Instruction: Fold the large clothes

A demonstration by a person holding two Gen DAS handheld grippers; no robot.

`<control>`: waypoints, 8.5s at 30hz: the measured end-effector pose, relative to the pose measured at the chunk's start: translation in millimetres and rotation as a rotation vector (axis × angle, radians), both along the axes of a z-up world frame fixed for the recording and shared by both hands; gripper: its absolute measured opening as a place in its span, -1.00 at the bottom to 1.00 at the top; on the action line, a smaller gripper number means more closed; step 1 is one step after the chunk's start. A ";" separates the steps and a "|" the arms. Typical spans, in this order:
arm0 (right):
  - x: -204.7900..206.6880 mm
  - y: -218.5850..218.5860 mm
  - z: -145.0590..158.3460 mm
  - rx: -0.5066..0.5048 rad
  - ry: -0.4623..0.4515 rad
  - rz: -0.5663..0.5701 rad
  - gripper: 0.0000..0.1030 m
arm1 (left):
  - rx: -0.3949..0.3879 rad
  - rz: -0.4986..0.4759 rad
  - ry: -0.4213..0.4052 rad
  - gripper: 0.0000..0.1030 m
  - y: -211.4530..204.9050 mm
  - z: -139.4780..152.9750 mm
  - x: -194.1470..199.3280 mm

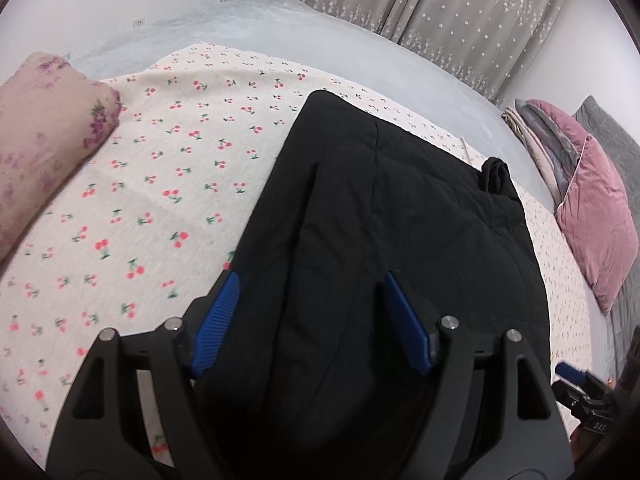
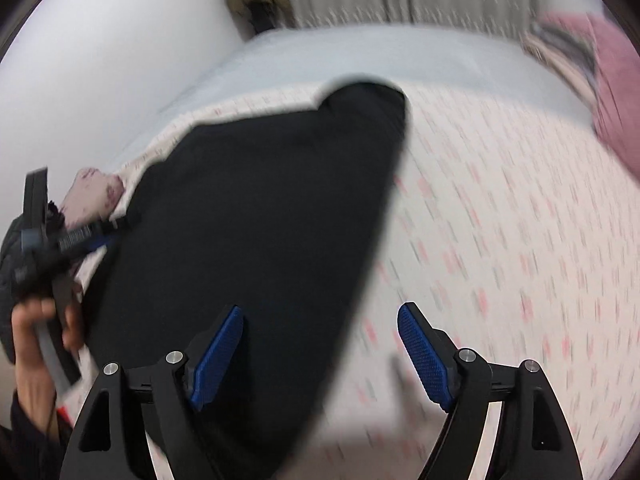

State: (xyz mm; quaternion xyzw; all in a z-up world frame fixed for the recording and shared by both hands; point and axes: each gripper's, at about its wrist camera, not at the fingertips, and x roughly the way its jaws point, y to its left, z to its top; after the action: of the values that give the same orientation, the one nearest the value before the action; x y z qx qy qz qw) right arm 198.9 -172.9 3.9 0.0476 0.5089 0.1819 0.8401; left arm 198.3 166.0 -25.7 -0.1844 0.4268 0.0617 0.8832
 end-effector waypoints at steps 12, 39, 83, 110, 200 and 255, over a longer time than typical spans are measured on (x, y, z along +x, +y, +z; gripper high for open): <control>-5.1 -63.4 -4.9 0.326 0.136 -0.192 0.58 | -0.176 0.005 0.047 0.59 34.4 -7.6 -63.7; 54.5 7.2 -62.2 0.523 0.266 -0.191 0.71 | -0.399 -0.068 0.146 0.98 20.2 -52.1 -57.3; 38.5 70.4 -11.2 0.196 -0.048 -0.076 0.06 | -0.429 -0.014 0.095 0.16 14.7 -45.7 -51.3; 23.7 -125.2 97.8 -0.181 -0.529 -0.183 -0.21 | -0.491 -0.285 -0.120 -0.08 -252.7 15.1 29.1; -213.1 -217.5 38.1 -0.291 -0.328 -0.751 1.00 | 0.168 -0.612 -0.227 0.99 -396.4 48.3 -158.8; -207.5 -212.9 34.8 -0.344 -0.306 -0.732 1.00 | 0.135 -0.619 -0.193 0.99 -390.5 43.4 -156.5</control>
State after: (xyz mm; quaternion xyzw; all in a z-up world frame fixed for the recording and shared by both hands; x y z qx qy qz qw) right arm -8.6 -385.9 38.7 0.0566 0.3510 -0.2105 0.9107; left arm 41.8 -224.6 17.7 0.0077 0.3721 -0.1991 0.9066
